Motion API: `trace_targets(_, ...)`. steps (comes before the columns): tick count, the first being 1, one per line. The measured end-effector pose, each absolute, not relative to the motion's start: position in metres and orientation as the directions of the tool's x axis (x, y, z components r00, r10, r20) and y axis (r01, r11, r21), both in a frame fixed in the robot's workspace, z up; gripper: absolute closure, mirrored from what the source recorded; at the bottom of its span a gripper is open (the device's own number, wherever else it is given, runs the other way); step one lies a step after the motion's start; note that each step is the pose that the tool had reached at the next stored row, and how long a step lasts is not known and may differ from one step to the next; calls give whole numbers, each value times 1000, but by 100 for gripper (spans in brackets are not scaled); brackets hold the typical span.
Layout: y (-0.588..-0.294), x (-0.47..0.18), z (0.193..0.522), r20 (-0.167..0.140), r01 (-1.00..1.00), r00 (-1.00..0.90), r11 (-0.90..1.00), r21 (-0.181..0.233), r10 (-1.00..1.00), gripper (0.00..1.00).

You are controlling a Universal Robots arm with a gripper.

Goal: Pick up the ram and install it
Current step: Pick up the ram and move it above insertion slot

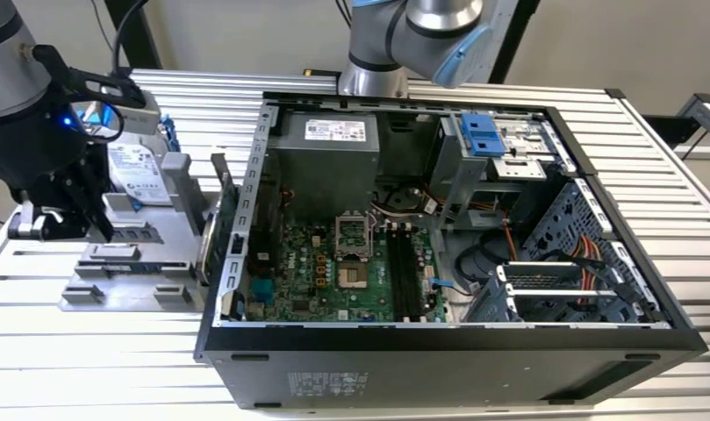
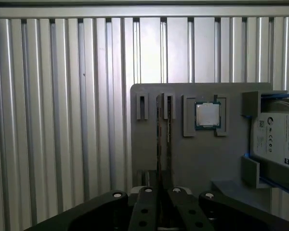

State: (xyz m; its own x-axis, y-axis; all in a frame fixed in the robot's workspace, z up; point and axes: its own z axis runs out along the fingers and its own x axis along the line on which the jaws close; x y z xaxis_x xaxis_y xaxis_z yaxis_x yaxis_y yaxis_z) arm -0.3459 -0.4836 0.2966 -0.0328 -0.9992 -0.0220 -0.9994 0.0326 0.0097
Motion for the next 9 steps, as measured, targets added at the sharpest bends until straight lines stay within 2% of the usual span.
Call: trace_targets(9,-484,-346,305,-22,-999,-36,36,10,-999,100)
